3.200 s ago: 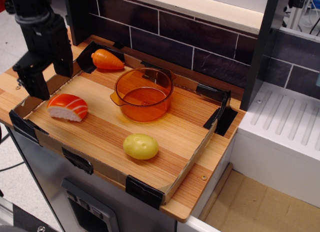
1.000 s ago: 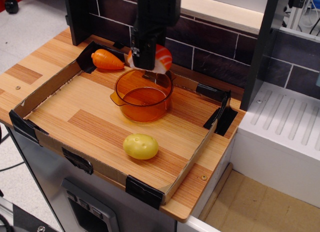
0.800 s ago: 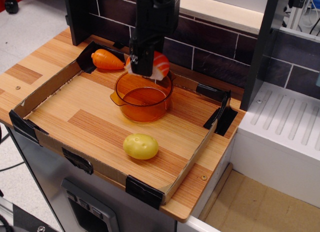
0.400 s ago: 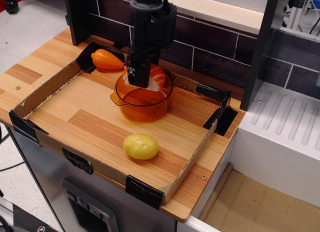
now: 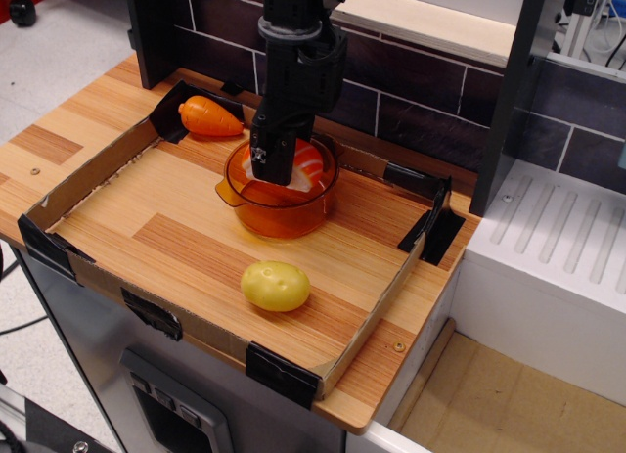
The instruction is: Put sushi in pot
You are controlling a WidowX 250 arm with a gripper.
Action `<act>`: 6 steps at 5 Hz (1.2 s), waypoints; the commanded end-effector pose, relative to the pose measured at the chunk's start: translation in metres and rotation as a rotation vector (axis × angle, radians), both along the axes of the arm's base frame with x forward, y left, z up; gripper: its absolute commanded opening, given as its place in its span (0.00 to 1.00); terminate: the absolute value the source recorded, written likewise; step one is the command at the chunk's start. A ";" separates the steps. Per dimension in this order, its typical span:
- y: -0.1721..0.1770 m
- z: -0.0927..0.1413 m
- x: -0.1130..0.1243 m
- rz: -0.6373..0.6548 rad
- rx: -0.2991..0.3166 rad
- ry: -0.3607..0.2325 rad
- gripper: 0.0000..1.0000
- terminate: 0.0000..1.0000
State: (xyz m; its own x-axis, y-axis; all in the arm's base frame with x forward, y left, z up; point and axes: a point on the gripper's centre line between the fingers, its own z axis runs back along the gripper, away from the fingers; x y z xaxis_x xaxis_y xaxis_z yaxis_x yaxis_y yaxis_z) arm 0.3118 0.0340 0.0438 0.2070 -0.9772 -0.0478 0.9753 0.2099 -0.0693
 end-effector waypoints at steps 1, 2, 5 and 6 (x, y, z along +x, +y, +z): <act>0.006 0.017 0.010 0.027 -0.034 -0.037 1.00 0.00; 0.006 0.036 0.010 0.024 -0.066 -0.060 1.00 0.00; 0.012 0.115 0.000 0.034 -0.177 -0.123 1.00 0.00; 0.012 0.115 0.000 0.034 -0.177 -0.123 1.00 0.00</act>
State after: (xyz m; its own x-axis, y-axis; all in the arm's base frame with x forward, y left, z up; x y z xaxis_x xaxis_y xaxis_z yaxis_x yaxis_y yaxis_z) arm 0.3073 0.0385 0.1371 0.2488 -0.9570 0.1489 0.9683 0.2423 -0.0610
